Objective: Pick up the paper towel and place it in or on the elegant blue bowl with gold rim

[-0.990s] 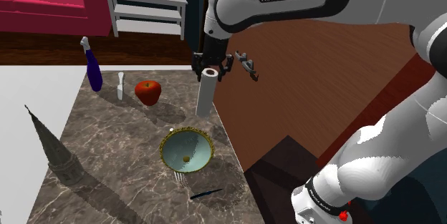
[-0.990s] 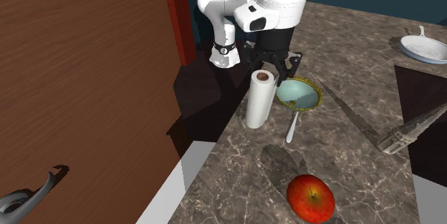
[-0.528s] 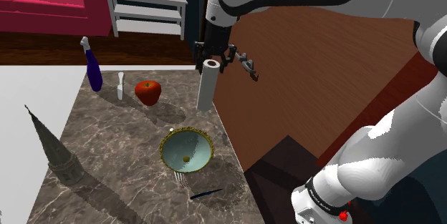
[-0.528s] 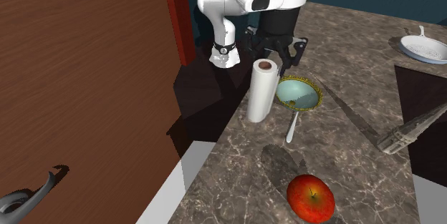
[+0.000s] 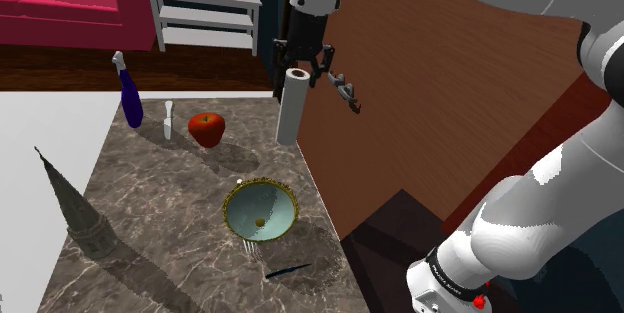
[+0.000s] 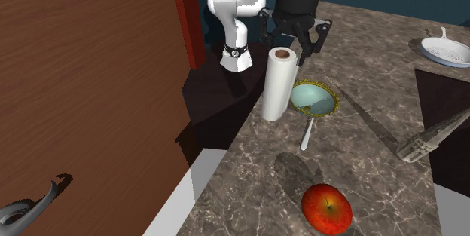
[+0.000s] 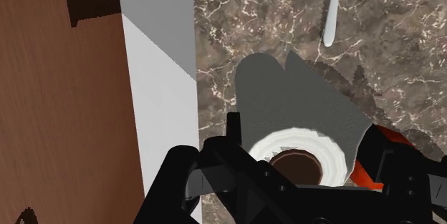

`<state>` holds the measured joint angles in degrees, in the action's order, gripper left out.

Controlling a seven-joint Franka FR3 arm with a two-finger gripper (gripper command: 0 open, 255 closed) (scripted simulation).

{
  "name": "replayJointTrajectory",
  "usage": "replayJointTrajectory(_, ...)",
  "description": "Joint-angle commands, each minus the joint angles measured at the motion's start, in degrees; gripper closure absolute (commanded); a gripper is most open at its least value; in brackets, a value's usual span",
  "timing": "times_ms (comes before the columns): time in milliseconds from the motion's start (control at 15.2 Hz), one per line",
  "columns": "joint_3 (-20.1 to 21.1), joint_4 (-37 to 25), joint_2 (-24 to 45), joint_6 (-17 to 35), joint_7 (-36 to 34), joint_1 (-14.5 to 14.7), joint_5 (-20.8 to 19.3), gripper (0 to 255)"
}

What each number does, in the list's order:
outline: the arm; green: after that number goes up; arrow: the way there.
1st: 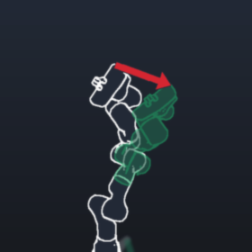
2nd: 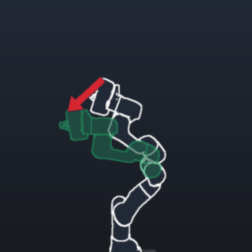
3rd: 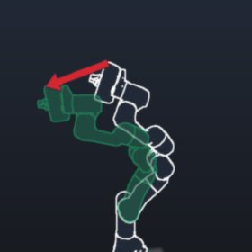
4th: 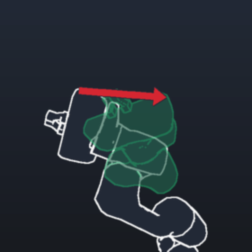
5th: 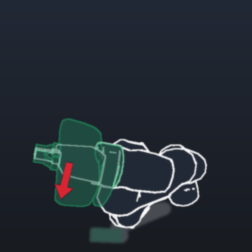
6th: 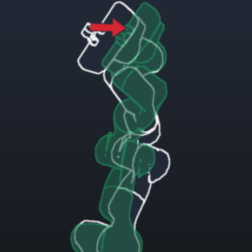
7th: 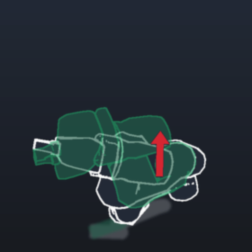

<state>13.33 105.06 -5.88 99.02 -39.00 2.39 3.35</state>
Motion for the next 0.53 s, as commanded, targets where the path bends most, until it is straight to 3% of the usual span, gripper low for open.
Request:
replayJointTrajectory(0,0.0,-2.0,0.2,-1.7,-0.1,0.0,-0.1,255)
replayJointTrajectory(462,1.2,-6.2,-0.4,-6.5,-2.5,1.0,0.2,255)
